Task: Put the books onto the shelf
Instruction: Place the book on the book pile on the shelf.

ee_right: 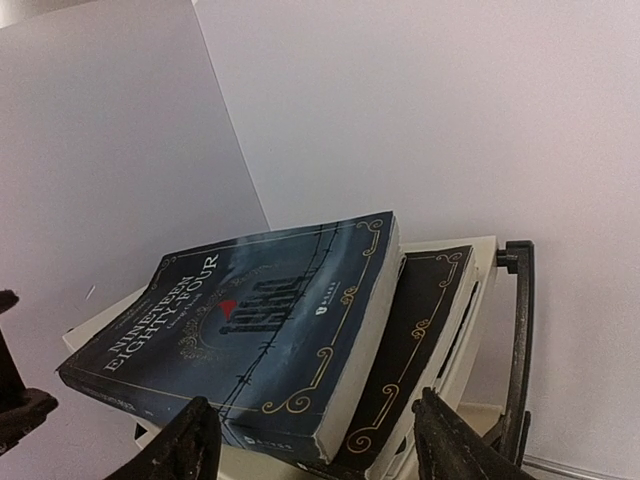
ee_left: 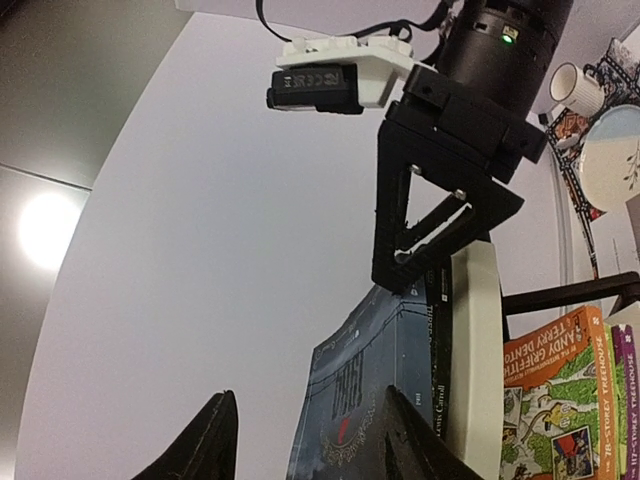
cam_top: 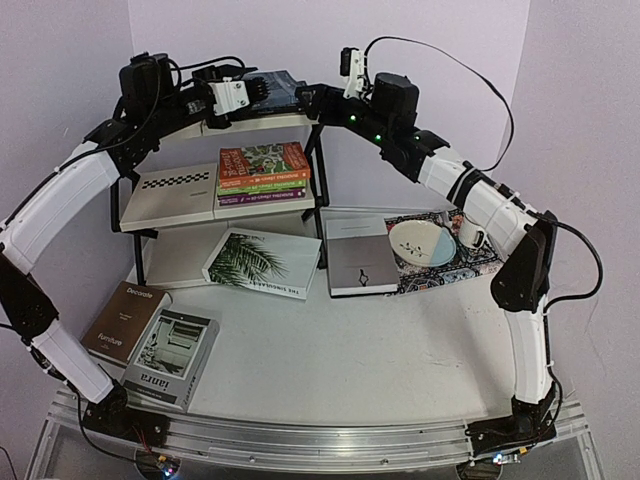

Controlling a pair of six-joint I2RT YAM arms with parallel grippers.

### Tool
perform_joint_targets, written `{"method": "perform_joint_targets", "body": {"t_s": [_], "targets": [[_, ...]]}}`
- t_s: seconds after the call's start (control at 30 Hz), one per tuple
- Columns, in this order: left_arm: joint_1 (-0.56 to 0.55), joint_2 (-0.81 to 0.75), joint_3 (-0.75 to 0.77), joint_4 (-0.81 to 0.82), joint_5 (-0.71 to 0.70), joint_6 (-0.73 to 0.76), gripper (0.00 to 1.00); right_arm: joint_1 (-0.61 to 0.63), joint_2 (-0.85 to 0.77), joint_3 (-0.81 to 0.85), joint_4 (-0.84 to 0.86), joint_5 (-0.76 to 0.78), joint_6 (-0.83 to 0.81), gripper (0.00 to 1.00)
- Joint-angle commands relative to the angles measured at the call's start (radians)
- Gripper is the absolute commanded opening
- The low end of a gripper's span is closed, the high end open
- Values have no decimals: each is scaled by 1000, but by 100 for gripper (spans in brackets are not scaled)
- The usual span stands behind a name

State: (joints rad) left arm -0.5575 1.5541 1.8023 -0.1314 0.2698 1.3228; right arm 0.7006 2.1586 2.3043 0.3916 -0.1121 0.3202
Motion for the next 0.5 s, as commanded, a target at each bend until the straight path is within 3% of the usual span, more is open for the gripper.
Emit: {"method": "perform_joint_targets", "body": {"t_s": [0.0,0.13,0.47], "targets": [[-4,-36,36,4,49,-86,50,-4,-10,20,89,-12,12,66],[-4,-38,60,4,53,-162,52,-4,-26,-4,90,-10,3,67],[-4,-155,29,6,58,-562,56,-3,-95,-78,80,-24,-51,80]]}}
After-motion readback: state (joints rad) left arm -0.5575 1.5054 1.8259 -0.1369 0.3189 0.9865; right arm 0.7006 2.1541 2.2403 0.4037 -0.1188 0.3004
